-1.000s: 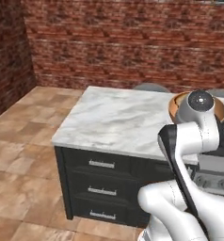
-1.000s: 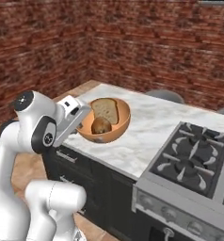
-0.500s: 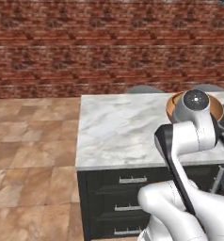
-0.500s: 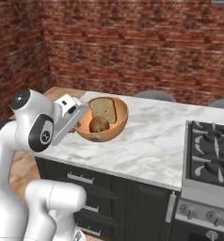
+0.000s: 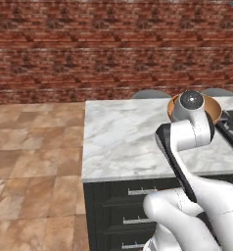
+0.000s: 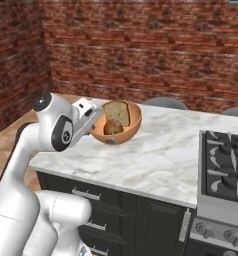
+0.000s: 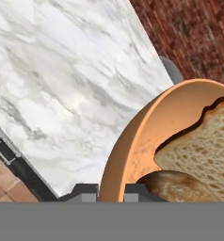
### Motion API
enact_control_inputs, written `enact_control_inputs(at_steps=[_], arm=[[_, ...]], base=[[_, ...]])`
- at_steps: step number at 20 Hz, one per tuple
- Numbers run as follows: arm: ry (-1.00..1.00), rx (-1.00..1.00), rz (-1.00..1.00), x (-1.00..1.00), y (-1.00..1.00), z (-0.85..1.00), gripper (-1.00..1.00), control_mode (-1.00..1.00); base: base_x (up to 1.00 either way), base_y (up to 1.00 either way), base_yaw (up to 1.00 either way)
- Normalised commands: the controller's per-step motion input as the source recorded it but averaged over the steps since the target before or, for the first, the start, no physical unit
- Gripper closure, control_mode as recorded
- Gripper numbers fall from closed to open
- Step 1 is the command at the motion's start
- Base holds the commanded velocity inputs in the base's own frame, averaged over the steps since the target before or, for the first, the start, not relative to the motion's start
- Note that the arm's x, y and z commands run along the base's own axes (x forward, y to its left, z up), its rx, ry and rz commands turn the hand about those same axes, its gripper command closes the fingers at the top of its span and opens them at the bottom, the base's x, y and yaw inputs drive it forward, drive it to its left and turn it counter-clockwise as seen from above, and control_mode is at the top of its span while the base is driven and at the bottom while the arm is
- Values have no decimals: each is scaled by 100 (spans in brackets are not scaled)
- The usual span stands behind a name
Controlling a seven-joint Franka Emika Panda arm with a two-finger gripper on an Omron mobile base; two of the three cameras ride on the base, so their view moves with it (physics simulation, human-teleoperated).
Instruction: Pick up the heated bread from the toaster oven and place it in the bowl. Then move the bread bowl to the dining counter.
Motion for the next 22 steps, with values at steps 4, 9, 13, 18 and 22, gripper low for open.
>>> enact_control_inputs(at_steps=[4, 9, 13, 18, 22], arm=[[6, 7, 2, 100, -39, -57, 100, -100], [11, 9, 1, 100, -57, -49, 100, -100], [10, 0, 0, 100, -34, -29, 100, -100], [0, 0, 0, 100, -27, -29, 100, -100], [0, -1, 0, 99, -13, -60, 100, -100]], base=[[0, 0, 0], [0, 0, 0], [0, 0, 0], [0, 0, 0], [0, 0, 0]])
